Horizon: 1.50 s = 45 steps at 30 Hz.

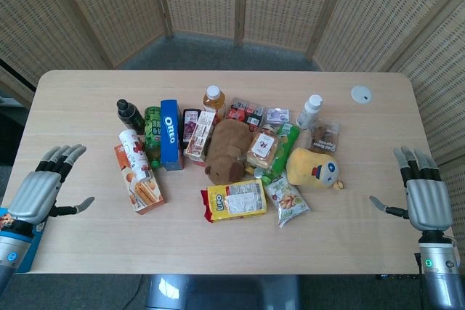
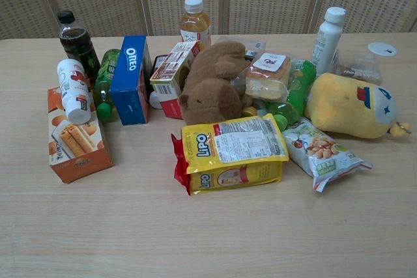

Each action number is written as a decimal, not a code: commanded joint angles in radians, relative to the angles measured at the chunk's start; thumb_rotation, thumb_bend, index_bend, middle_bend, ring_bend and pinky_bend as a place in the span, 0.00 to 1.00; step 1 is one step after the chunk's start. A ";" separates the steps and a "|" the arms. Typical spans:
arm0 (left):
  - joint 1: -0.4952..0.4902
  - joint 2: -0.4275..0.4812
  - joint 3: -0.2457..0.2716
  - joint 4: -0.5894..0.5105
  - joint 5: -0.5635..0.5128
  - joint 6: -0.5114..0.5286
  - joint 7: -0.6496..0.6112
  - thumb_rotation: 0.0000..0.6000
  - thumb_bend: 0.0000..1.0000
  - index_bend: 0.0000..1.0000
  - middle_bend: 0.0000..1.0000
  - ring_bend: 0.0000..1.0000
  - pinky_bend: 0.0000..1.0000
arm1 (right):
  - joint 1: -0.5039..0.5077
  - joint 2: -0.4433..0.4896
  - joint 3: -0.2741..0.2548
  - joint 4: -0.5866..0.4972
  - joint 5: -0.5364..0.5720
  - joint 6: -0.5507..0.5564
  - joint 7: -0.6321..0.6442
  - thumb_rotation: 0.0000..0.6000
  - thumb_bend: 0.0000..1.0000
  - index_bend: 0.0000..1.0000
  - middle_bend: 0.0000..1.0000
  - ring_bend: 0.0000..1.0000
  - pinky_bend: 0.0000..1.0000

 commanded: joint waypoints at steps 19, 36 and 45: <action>-0.102 -0.018 0.009 0.127 0.035 -0.146 0.083 0.99 0.27 0.00 0.00 0.00 0.00 | 0.018 -0.011 0.010 -0.012 0.012 -0.025 -0.025 0.59 0.00 0.00 0.00 0.00 0.00; -0.309 -0.213 -0.038 0.330 -0.087 -0.405 0.229 1.00 0.27 0.00 0.00 0.00 0.00 | 0.009 0.004 0.010 -0.038 0.027 -0.018 -0.052 0.58 0.00 0.00 0.00 0.00 0.00; -0.377 -0.292 -0.032 0.421 -0.102 -0.474 0.223 1.00 0.27 0.00 0.04 0.00 0.00 | -0.015 0.024 0.008 -0.053 0.040 0.007 -0.059 0.59 0.00 0.00 0.00 0.00 0.00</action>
